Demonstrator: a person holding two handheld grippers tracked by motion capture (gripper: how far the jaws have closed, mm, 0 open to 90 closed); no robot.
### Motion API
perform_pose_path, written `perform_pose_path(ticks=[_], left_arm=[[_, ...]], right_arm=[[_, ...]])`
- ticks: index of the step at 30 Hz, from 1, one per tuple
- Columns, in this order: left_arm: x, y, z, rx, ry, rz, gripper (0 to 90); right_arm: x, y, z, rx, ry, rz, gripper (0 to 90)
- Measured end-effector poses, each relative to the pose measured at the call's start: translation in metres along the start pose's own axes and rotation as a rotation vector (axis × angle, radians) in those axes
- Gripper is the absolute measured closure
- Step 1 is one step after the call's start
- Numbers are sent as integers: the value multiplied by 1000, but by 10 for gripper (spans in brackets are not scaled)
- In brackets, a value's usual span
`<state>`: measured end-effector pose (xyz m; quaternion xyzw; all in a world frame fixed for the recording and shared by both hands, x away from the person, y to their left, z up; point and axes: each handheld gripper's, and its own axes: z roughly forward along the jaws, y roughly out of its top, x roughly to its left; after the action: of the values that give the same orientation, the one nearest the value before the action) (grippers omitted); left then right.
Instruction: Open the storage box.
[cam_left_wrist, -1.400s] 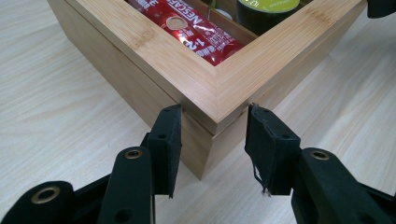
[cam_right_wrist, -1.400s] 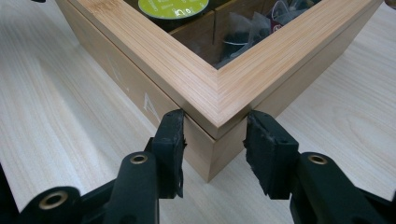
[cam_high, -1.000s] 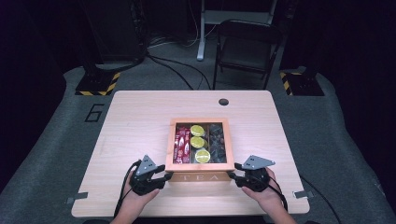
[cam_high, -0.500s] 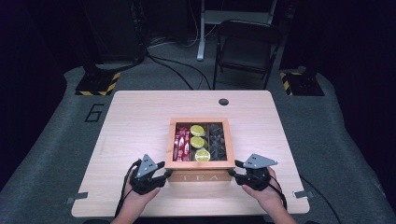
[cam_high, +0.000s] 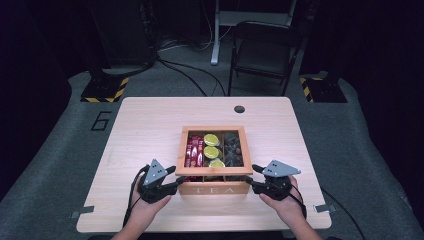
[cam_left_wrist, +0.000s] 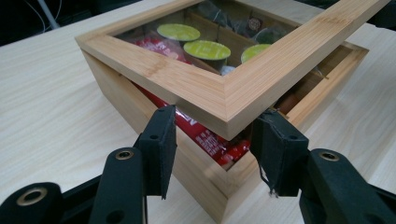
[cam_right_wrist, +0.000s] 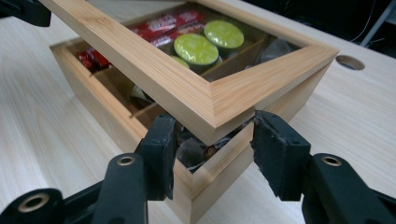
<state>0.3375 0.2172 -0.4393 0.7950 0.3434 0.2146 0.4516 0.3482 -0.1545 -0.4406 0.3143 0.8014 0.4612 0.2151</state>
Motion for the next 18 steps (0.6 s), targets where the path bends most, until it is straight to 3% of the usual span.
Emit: perform_pose_path(ticks=[9,15,18], left_arm=[[5,27,-9,-26,31,59,504],[11,47,-11,-56,38,48,505],[17,56,-12,-63,26,18,505]], right_arm=[[-8,22,-7,-41,-2,-3,499],[-17,51,-11,-34,0,-23,499],[-21,60,-12,-29,1,-20,498]])
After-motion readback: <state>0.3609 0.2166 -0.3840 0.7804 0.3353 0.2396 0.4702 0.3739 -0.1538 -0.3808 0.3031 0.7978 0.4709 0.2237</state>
